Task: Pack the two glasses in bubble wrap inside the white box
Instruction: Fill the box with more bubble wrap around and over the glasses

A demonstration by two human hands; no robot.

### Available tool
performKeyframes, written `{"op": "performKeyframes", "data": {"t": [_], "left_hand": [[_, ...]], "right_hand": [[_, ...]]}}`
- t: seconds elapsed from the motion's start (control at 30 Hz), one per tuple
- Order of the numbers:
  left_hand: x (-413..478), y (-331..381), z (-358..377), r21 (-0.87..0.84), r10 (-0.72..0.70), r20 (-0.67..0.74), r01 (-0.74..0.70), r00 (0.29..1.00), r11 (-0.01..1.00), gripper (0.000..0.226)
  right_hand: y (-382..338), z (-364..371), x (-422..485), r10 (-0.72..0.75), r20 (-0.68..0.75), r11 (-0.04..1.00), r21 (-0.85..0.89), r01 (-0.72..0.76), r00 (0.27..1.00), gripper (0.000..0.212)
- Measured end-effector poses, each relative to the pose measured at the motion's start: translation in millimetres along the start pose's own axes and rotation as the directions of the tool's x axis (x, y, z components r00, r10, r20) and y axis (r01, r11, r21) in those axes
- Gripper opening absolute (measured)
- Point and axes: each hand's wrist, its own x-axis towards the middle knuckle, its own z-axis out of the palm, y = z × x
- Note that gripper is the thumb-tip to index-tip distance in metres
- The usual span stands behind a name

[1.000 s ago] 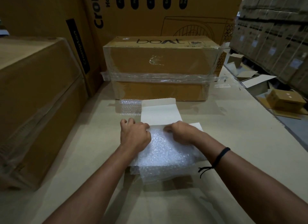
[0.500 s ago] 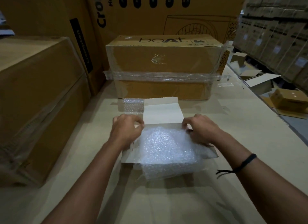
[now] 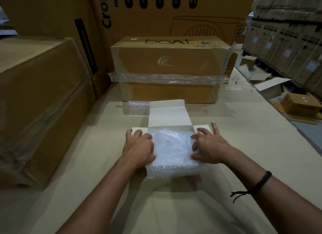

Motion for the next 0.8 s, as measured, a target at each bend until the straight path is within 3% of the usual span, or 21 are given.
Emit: {"op": "performKeyframes", "data": {"t": [0.1,0.17,0.23,0.37,0.47,0.63,0.73,0.8], "left_hand": [[-8.7,-9.7,-1.8,-0.122,0.029,-0.221,-0.057,0.975,0.991,0.022],[-17.6,-16.8,-3.2,-0.265,0.0,-0.454,-0.135,0.891,0.955,0.02],[-27.8,-20.4,-4.0,-0.345,0.016,-0.54,-0.238,0.841,0.908,0.022],[-41.6,-9.4,-4.4,-0.323,0.216,-0.282,-0.305,0.935,0.896,0.041],[-39.1,-1.4,-0.6,-0.317,0.211,-0.164,-0.255,0.963,0.914,0.034],[-27.7,-12.7,0.8,-0.552,0.113,-0.143,-0.174,0.983,0.816,0.014],[-26.5,-12.0,-0.3,-0.482,0.065,-0.193,-0.153,0.979,0.863,0.013],[-27.9,-10.2,0.2,-0.383,0.069,-0.306,-0.189,0.95,0.904,0.008]], "right_hand": [[-0.2,-0.3,-3.6,0.003,-0.077,0.998,0.06,0.001,0.997,0.039],[4.5,0.0,-8.7,-0.033,-0.261,0.99,0.126,0.067,0.965,0.032],[10.4,1.3,-15.5,-0.098,-0.413,0.959,0.203,0.196,0.906,0.027],[2.2,8.2,-29.4,-0.26,-0.268,0.955,0.073,0.289,0.928,0.046],[-1.0,11.3,-26.7,-0.277,-0.215,0.953,0.067,0.297,0.937,0.038],[0.6,-0.4,-12.3,-0.156,-0.13,0.912,0.363,0.193,0.979,0.024],[-3.3,-2.6,-5.8,-0.085,-0.155,0.915,0.38,0.138,0.984,0.025],[-6.9,-1.1,-5.2,-0.067,-0.213,0.943,0.305,0.132,0.975,0.024]]}}
